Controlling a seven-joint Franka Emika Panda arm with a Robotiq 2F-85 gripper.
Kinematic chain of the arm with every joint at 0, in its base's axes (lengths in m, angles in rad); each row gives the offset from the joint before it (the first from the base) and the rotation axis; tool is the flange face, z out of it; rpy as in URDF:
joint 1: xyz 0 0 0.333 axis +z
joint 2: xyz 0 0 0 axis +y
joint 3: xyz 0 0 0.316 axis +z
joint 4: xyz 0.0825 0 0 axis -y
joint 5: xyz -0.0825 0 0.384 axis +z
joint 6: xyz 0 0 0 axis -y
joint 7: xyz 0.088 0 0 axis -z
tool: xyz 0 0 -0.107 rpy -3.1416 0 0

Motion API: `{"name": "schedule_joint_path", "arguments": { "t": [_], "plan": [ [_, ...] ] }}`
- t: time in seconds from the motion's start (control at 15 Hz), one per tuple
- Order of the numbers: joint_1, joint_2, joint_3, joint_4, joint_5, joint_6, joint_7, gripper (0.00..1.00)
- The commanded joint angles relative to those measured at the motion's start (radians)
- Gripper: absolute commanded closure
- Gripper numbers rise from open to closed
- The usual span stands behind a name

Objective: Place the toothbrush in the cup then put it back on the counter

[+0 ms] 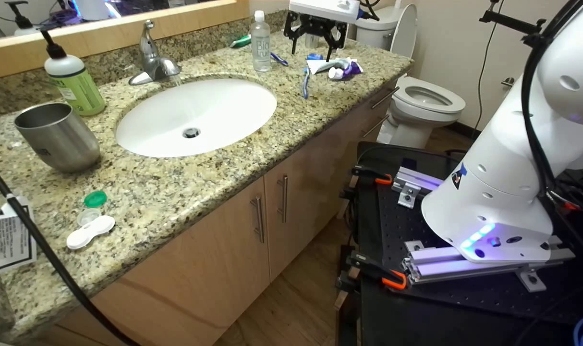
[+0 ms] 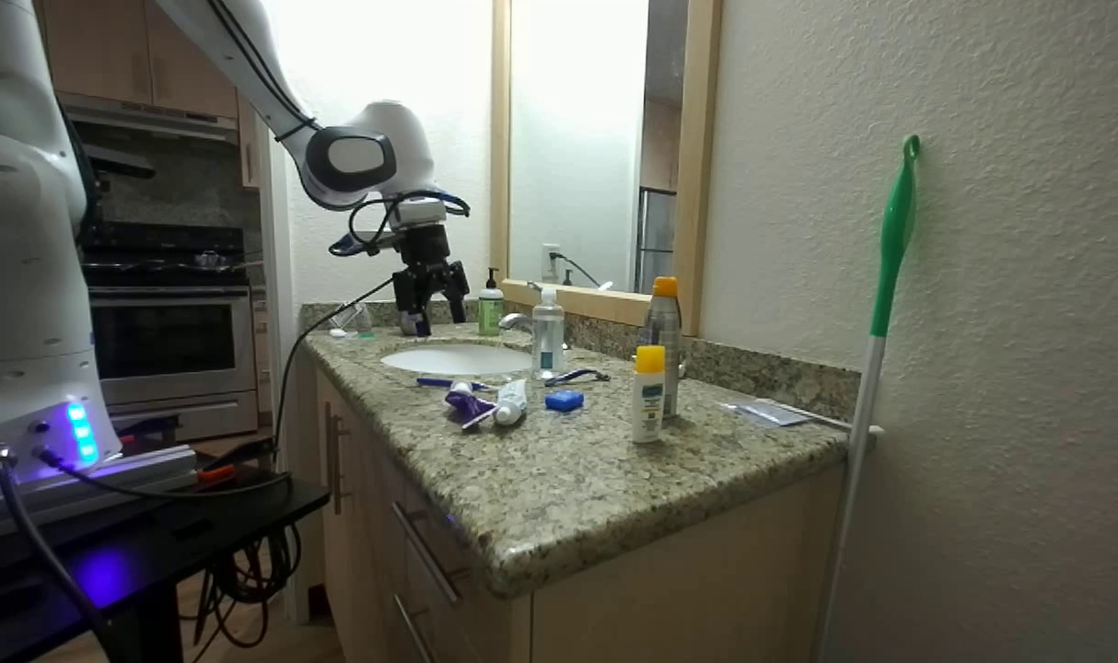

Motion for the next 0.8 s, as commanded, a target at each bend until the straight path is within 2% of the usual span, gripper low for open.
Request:
{"name": "schedule_joint_path", "arguments": {
  "t": [0.0,0.2,0.33,0.4,0.53,0.73],
  "plan": [
    [0.071,0.123,-0.085,0.093,0.167,-0.004,-0.230,0.00],
    [0.084,0.233,-0.135,0.159,0.137,0.092,-0.242,0.00],
    [0.104,0.311,-0.166,0.190,0.155,0.168,-0.239,0.00],
    [0.125,0.223,-0.179,0.143,0.165,0.111,-0.241,0.00],
    [0.143,0.259,-0.200,0.155,0.174,0.124,-0.243,0.00],
    [0.154,0.248,-0.201,0.153,0.176,0.114,-0.244,0.00]
  ]
}}
